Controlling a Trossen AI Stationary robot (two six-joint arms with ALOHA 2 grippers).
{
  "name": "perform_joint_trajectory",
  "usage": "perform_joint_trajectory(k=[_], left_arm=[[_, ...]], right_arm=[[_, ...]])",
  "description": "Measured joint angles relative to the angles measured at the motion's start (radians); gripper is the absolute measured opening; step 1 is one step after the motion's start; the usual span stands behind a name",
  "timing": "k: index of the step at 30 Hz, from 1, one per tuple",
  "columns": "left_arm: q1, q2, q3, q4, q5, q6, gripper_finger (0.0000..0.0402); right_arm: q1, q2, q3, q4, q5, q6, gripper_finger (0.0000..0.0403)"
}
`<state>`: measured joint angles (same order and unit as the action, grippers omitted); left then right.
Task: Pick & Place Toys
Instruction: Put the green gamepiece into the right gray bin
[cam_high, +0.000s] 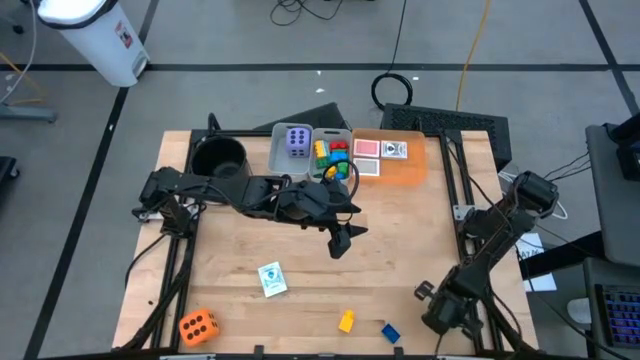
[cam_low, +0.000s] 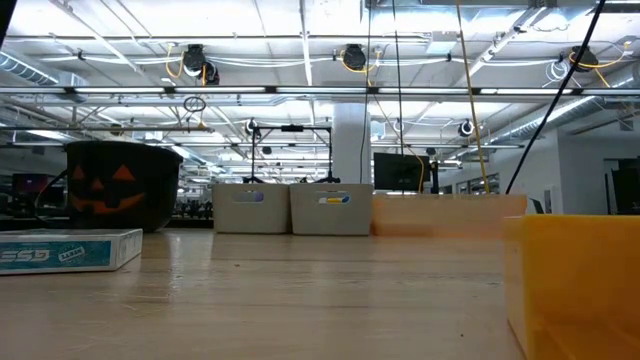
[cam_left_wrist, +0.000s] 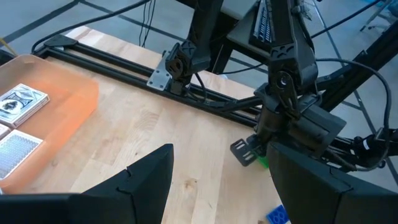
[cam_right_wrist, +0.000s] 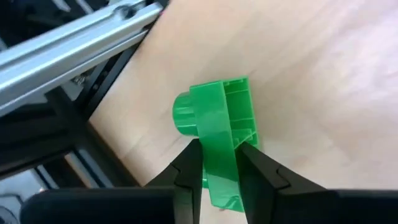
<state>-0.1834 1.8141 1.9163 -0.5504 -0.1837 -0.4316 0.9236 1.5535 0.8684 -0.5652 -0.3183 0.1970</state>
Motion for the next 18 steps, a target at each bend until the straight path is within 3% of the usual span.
perform_joint_trajectory(k=[6, 14, 18], left_arm=[[0.000, 0.000, 0.000, 0.000, 0.001, -0.001, 0.0266], [0.000, 0.000, 0.000, 0.000, 0.020, 0.003, 0.0266], [0.001, 0.000, 0.000, 0.000, 0.030, 0.003, 0.0266]], right_arm=[[-0.075, -0.025, -0.002, -0.015, 0.022, 0.000, 0.0061], [-0.185, -0.118, -0.002, -0.024, 0.155, 0.029, 0.0056], [-0.239, -0.180, -0.002, -0.045, 0.152, 0.027, 0.0055]])
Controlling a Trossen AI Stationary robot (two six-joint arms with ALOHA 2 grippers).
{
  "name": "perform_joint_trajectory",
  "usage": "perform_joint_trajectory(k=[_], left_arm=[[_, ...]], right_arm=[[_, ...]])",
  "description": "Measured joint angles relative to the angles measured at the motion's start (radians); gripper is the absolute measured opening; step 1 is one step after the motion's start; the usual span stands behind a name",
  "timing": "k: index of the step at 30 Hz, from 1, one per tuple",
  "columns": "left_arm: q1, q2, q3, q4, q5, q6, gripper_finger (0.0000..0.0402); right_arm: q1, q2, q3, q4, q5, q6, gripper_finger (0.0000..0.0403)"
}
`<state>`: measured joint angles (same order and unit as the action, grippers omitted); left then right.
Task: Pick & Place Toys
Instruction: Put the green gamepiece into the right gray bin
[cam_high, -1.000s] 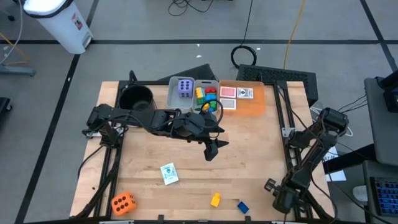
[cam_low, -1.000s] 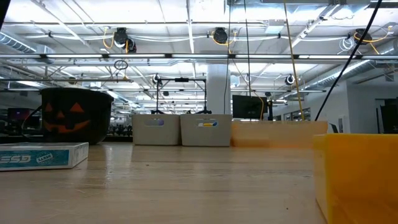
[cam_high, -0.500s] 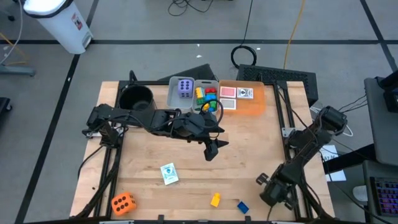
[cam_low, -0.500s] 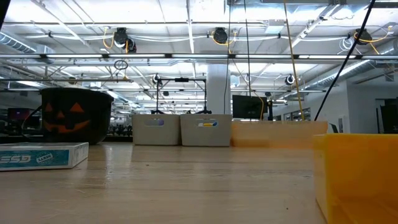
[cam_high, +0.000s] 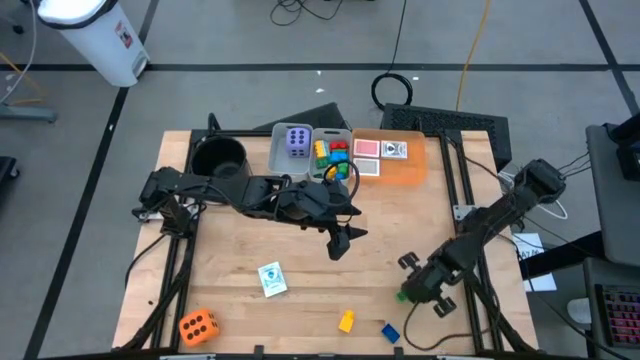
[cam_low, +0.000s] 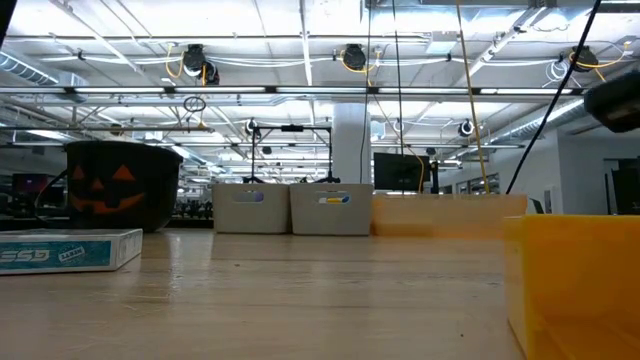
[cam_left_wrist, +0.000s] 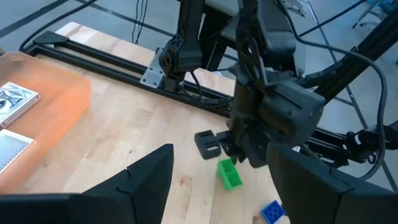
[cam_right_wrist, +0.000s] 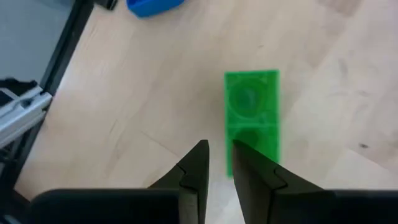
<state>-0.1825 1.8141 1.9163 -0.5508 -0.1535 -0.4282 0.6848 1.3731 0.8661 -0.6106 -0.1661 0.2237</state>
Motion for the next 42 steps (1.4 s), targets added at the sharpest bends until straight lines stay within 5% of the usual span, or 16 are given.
perform_joint_trajectory(k=[15, 32, 42], left_arm=[[0.001, 0.000, 0.000, -0.001, 0.026, 0.004, 0.0266], [0.005, 0.000, 0.000, -0.008, 0.025, 0.001, 0.0266], [0.006, 0.000, 0.000, -0.010, 0.025, 0.001, 0.0266]], right_arm=[[-0.051, -0.051, 0.000, -0.020, -0.026, -0.035, 0.0019], [-0.026, -0.015, 0.002, 0.022, 0.008, -0.001, 0.0254], [-0.015, 0.095, 0.002, 0.029, 0.039, 0.026, 0.0314]])
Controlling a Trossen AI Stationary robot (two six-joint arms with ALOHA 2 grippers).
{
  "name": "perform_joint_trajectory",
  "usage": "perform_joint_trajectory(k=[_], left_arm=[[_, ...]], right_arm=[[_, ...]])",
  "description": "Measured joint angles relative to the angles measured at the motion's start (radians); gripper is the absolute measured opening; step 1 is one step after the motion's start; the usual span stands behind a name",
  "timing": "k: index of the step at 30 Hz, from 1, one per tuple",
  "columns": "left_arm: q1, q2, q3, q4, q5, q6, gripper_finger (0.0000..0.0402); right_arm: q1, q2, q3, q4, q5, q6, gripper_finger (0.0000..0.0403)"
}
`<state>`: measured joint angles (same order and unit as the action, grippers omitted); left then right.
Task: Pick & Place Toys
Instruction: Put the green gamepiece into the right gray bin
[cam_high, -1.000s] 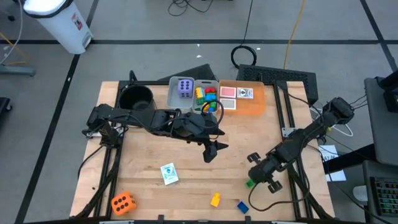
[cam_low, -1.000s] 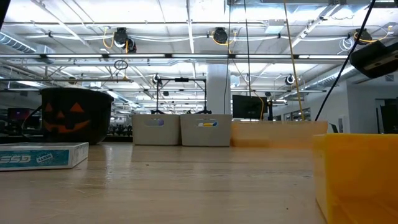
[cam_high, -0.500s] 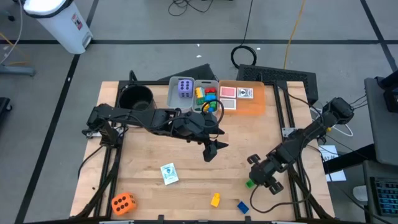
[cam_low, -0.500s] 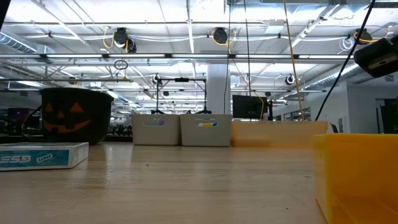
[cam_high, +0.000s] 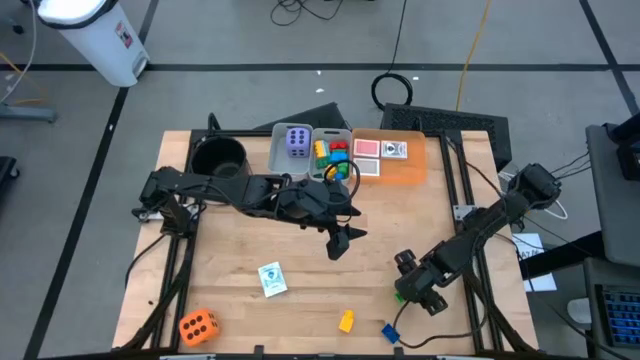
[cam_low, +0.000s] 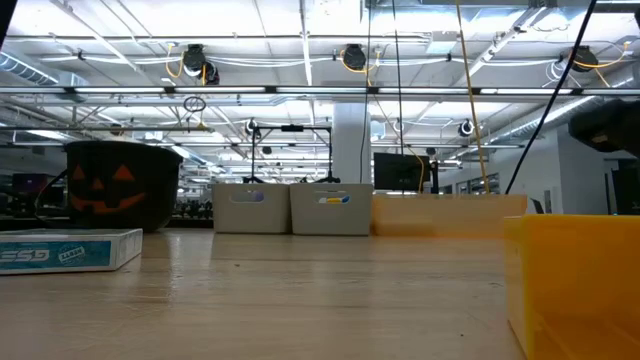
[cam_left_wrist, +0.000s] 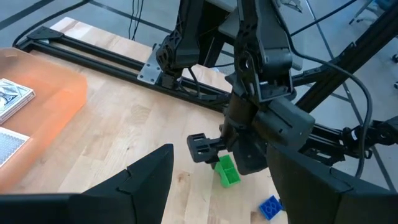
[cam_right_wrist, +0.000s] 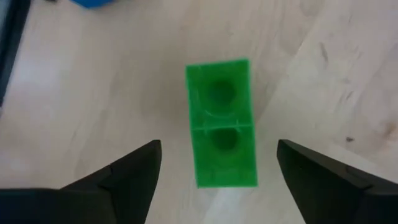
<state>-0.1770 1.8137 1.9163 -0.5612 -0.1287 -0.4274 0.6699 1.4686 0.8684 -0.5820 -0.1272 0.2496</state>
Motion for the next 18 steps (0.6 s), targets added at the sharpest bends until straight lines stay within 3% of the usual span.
perform_joint_trajectory(k=[9, 18], left_arm=[[0.000, 0.000, 0.000, -0.027, -0.001, -0.005, 0.0266], [0.000, 0.000, 0.000, -0.029, -0.001, -0.008, 0.0266]], right_arm=[[0.012, 0.037, 0.000, 0.025, 0.087, 0.000, 0.0298], [0.012, 0.037, 0.000, 0.019, 0.101, -0.007, 0.0241]])
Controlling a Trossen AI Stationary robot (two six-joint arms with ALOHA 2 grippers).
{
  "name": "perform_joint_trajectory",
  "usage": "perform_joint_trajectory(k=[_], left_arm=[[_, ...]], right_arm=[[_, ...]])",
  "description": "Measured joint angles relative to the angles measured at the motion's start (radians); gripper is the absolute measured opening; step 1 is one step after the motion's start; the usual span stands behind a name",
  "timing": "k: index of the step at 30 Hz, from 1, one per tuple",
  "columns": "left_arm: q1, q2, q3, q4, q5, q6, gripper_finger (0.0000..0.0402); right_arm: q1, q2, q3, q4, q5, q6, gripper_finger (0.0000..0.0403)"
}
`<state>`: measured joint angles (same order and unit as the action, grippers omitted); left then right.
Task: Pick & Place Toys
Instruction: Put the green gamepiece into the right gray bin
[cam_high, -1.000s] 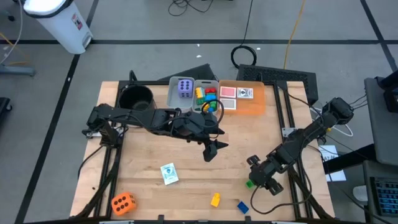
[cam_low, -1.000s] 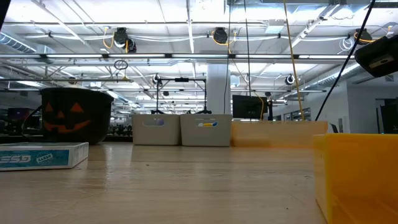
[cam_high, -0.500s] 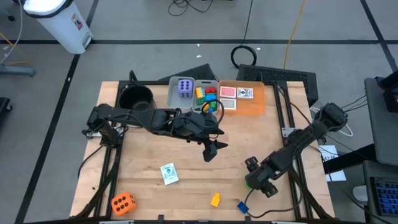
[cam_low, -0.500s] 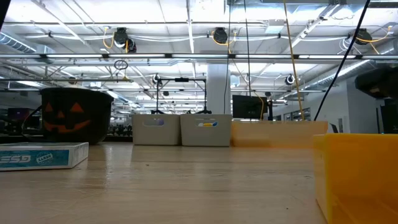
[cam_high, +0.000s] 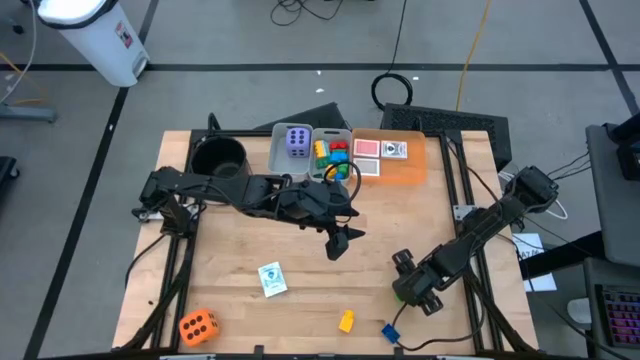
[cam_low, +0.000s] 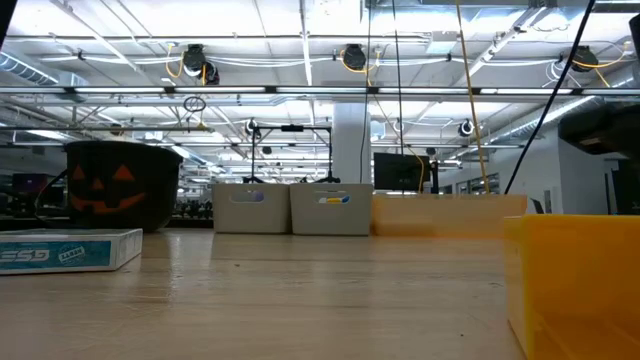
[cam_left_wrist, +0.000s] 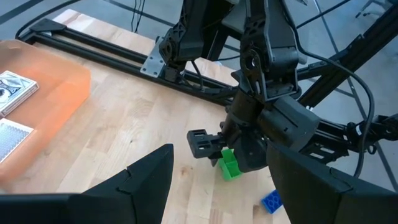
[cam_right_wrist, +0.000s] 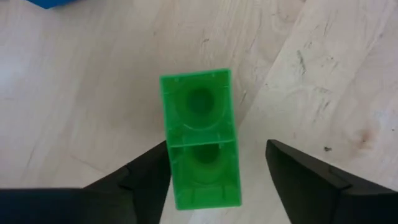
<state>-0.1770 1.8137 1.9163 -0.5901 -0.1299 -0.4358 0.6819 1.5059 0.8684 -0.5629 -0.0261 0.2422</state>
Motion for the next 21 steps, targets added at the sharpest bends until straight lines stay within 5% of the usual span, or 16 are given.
perform_joint_trajectory(k=[13, 21], left_arm=[[0.000, 0.000, 0.000, -0.006, 0.000, 0.000, 0.0266], [0.002, 0.000, 0.000, -0.005, -0.001, 0.001, 0.0266]], right_arm=[[0.000, 0.000, 0.000, -0.005, 0.000, 0.002, 0.0133], [0.000, -0.006, 0.000, -0.007, 0.000, 0.004, 0.0127]])
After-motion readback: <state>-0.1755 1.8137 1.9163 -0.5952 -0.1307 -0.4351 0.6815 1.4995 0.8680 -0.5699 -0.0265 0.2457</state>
